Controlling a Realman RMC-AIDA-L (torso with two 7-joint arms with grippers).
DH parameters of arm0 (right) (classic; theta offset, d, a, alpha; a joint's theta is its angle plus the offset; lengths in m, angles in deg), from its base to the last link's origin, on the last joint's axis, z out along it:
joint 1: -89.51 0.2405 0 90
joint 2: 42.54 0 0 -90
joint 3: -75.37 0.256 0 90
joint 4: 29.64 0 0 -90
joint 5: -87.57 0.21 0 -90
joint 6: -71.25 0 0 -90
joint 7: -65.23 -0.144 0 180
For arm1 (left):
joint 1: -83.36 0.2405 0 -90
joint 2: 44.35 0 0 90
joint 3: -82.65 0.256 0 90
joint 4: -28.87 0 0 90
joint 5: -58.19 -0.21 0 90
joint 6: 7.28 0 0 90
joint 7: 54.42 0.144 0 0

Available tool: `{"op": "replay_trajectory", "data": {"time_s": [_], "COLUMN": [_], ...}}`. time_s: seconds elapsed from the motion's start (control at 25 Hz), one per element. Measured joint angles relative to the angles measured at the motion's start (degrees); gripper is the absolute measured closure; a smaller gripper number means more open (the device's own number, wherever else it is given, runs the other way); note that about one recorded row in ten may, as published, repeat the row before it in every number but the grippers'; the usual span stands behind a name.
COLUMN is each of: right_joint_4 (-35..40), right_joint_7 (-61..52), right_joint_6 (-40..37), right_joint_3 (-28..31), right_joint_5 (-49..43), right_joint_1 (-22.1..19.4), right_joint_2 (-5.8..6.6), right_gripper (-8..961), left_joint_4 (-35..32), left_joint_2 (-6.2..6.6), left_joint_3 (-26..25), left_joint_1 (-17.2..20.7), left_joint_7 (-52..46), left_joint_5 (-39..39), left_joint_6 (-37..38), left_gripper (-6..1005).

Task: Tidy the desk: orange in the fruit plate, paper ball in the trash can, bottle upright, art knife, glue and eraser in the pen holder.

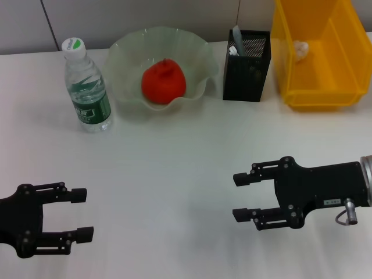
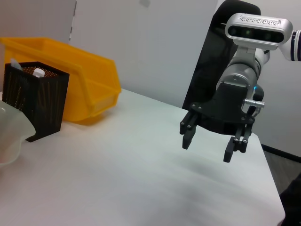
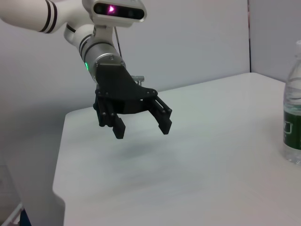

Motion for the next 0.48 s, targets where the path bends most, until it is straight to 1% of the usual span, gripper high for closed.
{"op": "replay_trajectory", "data": {"time_s": [0.48], "right_joint_4": [-1.2], "right_joint_7": [0.1], "right_joint_6": [-0.1], "right_joint_3": [0.0], "right_joint_5": [-0.2], "right_joint_1": [0.4], "right_joint_2": [0.06], "right_gripper": [303], "left_joint_4": [0.1], "left_joint_2": [-0.23], "left_joint_3": [-0.1], "left_joint_1": [0.0], "left_joint_7": [0.0], "left_joint_5": [0.0], "left_joint_6": [-0.5], "left_gripper": [217]}}
